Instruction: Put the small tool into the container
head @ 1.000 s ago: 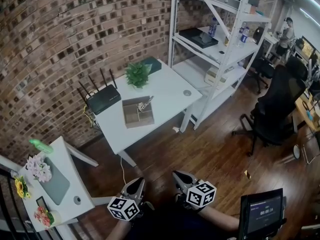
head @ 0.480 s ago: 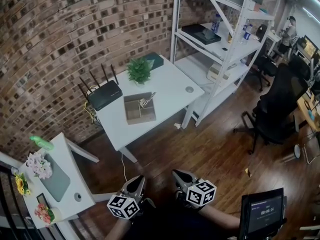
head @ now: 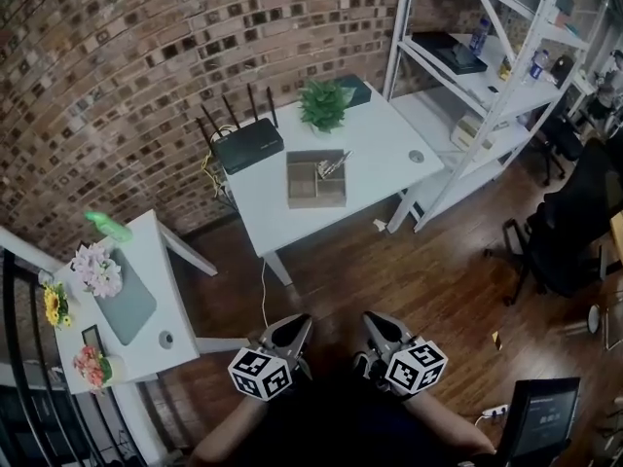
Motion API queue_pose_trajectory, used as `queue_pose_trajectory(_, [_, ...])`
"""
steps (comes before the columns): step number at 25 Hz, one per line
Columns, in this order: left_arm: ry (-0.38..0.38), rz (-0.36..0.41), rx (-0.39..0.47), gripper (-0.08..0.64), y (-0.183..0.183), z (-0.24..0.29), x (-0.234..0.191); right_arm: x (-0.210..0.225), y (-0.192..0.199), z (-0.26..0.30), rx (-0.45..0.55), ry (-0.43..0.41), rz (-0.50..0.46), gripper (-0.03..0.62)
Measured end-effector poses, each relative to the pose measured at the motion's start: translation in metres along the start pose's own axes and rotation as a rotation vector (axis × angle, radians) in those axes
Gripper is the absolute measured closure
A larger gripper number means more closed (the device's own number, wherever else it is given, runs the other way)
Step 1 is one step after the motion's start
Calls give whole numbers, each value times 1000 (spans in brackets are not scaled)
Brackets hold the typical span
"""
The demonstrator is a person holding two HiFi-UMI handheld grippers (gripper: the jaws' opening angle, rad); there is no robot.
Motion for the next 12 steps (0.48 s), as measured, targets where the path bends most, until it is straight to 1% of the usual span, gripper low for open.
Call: queue_pose_trajectory(12, [2, -5, -2, 538, 3, -5, 0, -4, 2, -2, -4, 1, 1, 583])
Point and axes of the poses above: the fingertips, and each gripper's own axes: z forward along the fingers, x to its right, y out of its underside, the point moved 5 cm from there along -z, backward along the fingers, and after that the axes turned 11 degrees about -z, right-handed, at the moved point
